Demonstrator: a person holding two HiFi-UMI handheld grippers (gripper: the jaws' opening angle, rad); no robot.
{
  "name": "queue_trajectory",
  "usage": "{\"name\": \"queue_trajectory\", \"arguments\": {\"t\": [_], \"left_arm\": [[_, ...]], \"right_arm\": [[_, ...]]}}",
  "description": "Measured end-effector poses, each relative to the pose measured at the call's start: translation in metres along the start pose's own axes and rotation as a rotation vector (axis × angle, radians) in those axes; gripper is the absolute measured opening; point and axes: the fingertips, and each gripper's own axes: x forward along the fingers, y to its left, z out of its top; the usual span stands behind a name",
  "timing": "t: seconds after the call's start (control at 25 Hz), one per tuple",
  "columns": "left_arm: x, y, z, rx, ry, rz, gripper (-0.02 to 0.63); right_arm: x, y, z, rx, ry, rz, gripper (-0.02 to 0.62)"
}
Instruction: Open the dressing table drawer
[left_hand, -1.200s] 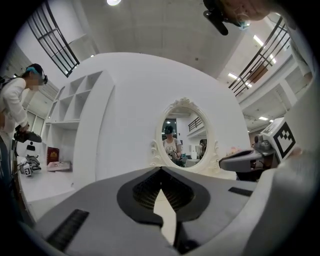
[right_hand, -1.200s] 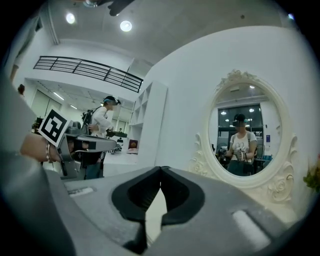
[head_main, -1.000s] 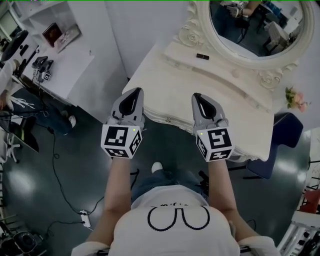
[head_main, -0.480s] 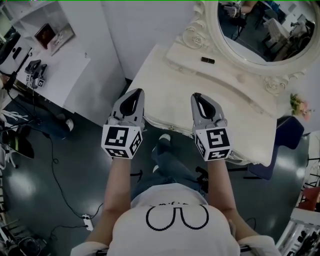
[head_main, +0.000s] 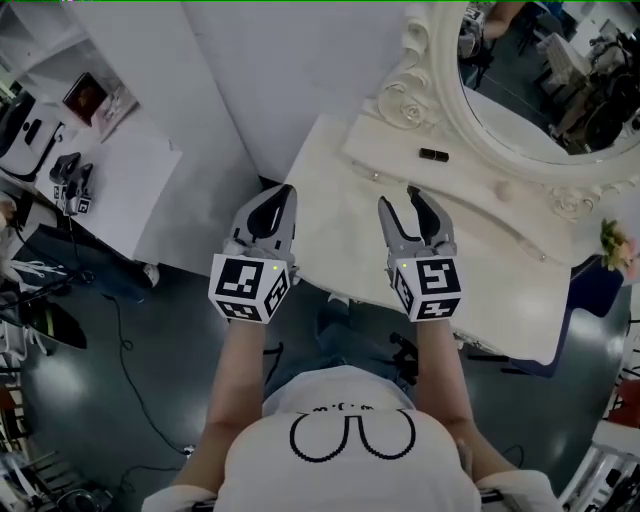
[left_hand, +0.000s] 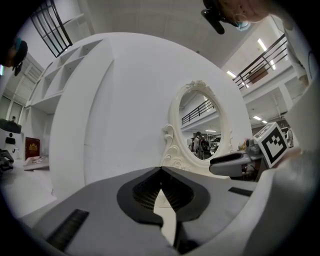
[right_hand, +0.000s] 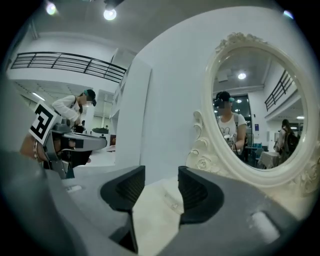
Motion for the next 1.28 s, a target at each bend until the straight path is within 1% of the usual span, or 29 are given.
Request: {"name": "queue_trajectory", "arguments": {"t": [0.12, 0.16, 0.2, 0.4, 0.6, 0.72, 1.04, 1.2, 1.28], "left_arm": [[0.029, 0.021, -0.003, -0.01, 0.015, -0.001, -0.002], [0.039, 0.027, -0.003, -0.013, 0.021, -0.001, -0.002], [0.048, 0.032, -0.004, -0.016, 0.026, -0.003, -0.002], [0.086, 0.053, -0.008, -0.026, 0.056, -0.017, -0.002], [0.116, 0.06, -0.019, -0.019, 0.093, -0.052, -0.002], [0.129, 0.063, -0.025, -0.021, 0.109, -0.077, -0.002], [0.154, 0.068, -0.055, -0.061, 0.174, -0.184, -0.002], [0.158, 0.072, -0.065, -0.075, 0.196, -0.215, -0.002], [0.158, 0.079, -0.074, -0.086, 0.21, -0.214, -0.002]], "right_arm": [[0.033, -0.017, -0.003, 0.045, 0.019, -0.008, 0.276], [0.043, -0.024, -0.004, 0.057, 0.023, -0.015, 0.296], [0.052, -0.03, -0.005, 0.07, 0.026, -0.024, 0.299], [0.086, -0.05, -0.014, 0.126, 0.058, -0.051, 0.301], [0.106, -0.06, -0.029, 0.117, 0.115, -0.078, 0.301], [0.113, -0.064, -0.041, 0.129, 0.147, -0.106, 0.301], [0.119, -0.053, -0.082, 0.202, 0.257, -0.178, 0.29], [0.123, -0.043, -0.113, 0.263, 0.335, -0.201, 0.272], [0.126, -0.037, -0.131, 0.296, 0.375, -0.209, 0.265]]}}
